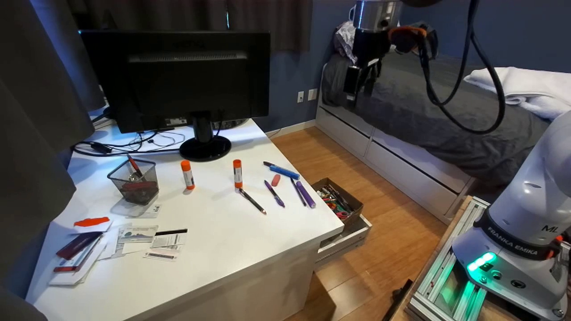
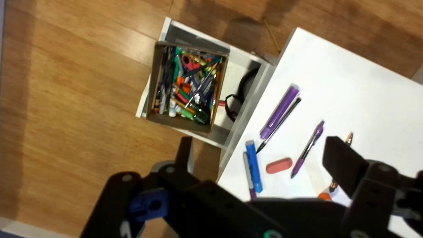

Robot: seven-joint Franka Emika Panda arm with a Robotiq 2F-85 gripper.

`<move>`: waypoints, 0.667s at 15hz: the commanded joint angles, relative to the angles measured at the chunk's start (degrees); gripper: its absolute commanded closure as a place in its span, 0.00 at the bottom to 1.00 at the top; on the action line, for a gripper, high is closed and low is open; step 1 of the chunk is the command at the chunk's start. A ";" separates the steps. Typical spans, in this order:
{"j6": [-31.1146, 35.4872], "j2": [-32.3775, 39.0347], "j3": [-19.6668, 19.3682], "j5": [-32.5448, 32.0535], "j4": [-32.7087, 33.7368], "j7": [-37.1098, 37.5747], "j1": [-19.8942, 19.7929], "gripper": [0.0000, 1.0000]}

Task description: Put a black pen in the box

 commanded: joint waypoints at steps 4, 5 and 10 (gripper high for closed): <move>12.28 7.44 3.43 8.49 -6.37 12.62 1.40 0.00; 15.32 9.13 4.10 8.65 -6.86 14.70 1.32 0.00; 20.14 13.17 4.68 7.51 -7.28 17.07 1.73 0.00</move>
